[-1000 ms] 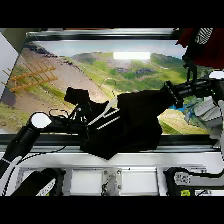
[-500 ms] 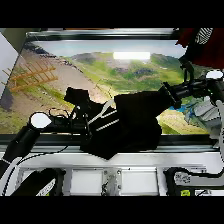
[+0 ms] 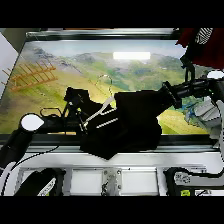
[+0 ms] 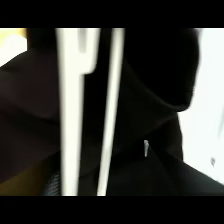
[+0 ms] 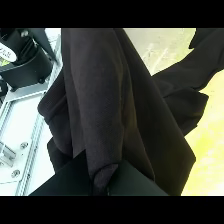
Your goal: Fold the clothes and pants, and hang the long-sleeved shirts on hangers.
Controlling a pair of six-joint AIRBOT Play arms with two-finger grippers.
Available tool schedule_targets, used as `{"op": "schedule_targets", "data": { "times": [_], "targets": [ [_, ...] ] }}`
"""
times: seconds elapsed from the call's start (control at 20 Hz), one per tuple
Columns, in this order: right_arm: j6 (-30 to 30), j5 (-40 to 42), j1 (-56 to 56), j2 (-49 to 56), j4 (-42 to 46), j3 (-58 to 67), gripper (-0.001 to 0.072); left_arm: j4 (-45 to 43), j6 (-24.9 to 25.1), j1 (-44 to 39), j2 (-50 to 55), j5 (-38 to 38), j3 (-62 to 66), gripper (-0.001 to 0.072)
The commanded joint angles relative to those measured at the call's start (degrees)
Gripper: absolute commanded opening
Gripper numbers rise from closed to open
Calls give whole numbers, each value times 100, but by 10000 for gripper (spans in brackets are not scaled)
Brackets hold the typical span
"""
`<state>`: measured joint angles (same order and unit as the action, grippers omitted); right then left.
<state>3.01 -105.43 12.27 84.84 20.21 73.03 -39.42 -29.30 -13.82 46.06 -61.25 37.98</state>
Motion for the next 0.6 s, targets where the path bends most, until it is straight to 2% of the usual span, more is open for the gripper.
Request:
{"op": "schedule_targets", "data": {
  "times": [0.0,0.1,0.2,0.35,0.45,0.55],
  "targets": [
    [-2,15,2,0,9,7,15,-11,-345,544,-385,-98,-2,462],
    [-2,15,2,0,9,7,15,-15,-374,754,-407,-297,-2,462],
    [-2,13,2,-2,9,7,15,-7,-435,946,-352,-129,7,461],
    [-2,22,2,-4,7,7,15,-11,-1327,1539,-361,463,367,460],
    [2,44,2,-7,-2,7,15,-15,-2076,1882,-361,407,732,460],
    [0,149,2,-7,-162,7,14,-317,-2778,1871,-363,149,951,459]
  ]
}}
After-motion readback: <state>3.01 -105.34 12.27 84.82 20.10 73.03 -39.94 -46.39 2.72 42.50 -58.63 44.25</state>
